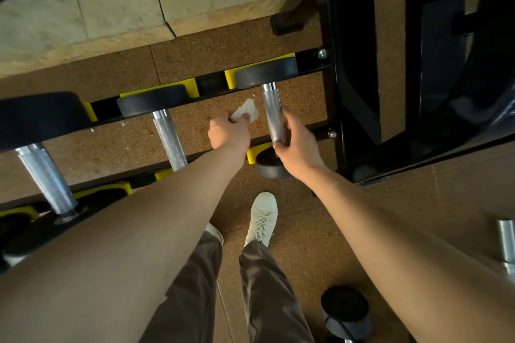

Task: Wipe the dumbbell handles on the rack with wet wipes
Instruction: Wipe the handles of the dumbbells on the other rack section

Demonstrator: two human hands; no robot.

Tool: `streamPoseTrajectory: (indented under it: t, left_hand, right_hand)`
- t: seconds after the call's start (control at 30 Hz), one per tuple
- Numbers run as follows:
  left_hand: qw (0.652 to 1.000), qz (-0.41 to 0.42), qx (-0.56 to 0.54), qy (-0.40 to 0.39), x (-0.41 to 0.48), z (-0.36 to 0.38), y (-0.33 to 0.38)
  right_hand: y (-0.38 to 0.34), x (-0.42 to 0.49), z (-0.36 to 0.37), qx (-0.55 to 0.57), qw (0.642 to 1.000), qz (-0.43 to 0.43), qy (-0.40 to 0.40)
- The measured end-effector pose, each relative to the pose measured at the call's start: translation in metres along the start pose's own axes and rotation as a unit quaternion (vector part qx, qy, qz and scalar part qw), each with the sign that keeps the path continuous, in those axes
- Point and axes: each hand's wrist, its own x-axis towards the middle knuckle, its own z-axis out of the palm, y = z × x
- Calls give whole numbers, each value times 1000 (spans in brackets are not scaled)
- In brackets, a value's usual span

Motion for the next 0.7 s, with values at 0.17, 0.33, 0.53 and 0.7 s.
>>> streamPoseTrajectory:
  t: [0.17,0.33,0.53,0.7]
  left_hand:
    - [995,34,-45,-87,-4,10,19]
    - [976,52,127,-170,-17,-2,-4]
    - [971,76,114,-198,-26,-21,0]
    - [969,45,-35,-240,-35,-24,19]
  right_hand:
    - [9,-3,7,-40,999,-22,24]
    - [6,-1,5,22,1000,6,10]
    - [-1,-1,-8,90,994,-22,58]
    - [-17,-2,-19,153,987,-38,23]
